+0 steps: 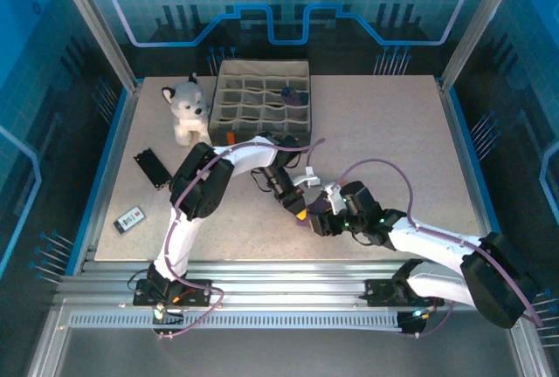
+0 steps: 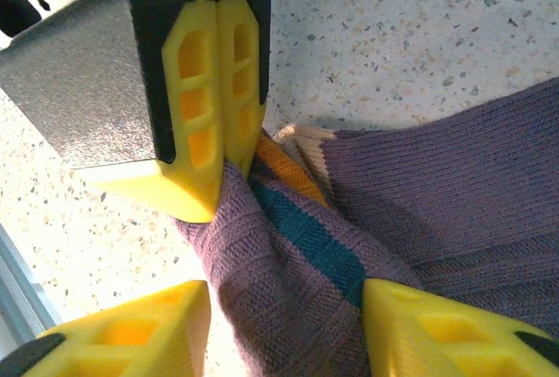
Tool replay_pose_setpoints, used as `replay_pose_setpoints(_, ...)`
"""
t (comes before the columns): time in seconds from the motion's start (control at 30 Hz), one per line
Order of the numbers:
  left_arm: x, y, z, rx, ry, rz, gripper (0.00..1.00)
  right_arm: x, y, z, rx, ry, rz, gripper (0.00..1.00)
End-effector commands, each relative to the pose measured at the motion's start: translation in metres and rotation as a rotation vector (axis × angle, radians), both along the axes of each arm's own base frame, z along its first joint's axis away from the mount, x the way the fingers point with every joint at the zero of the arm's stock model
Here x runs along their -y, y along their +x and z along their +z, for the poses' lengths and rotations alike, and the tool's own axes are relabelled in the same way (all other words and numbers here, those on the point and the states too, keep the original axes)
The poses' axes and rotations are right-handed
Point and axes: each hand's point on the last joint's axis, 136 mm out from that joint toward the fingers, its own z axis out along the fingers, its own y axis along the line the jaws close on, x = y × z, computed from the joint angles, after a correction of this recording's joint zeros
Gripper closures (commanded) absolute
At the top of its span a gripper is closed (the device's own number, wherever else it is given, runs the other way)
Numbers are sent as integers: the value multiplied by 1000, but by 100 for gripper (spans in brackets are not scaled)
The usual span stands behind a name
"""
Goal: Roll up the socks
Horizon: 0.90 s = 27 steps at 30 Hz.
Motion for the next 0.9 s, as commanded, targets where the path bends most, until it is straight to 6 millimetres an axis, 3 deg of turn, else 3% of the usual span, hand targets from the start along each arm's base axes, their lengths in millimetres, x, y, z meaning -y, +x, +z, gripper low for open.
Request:
replay_pose_setpoints(0.0, 0, 4, -1, -1, -12, 27, 100, 3, -8, -9, -54, -36, -13, 55)
replay_pose_setpoints(0.2, 0, 5, -4, 3, -8, 41, 100, 9, -6, -26, -140, -111, -63, 62)
replay_pose_setpoints(0.37, -4, 4, -8, 33, -3, 43, 100, 20, -3, -39, -199, -185, -141, 85)
replay_pose_setpoints(0.43, -6, 6, -10, 75, -4, 41, 96, 26, -3, -42, -227, -212, -177, 91)
replay_pose_setpoints(0.63, -11, 9, -5, 220, -54, 13, 83, 38, -6, -56, -342, -282, -234, 96)
replay_pose_setpoints(0.87, -11, 16, 16, 398, -150, -23, 71, 38, -11, -69, -414, -316, -239, 97)
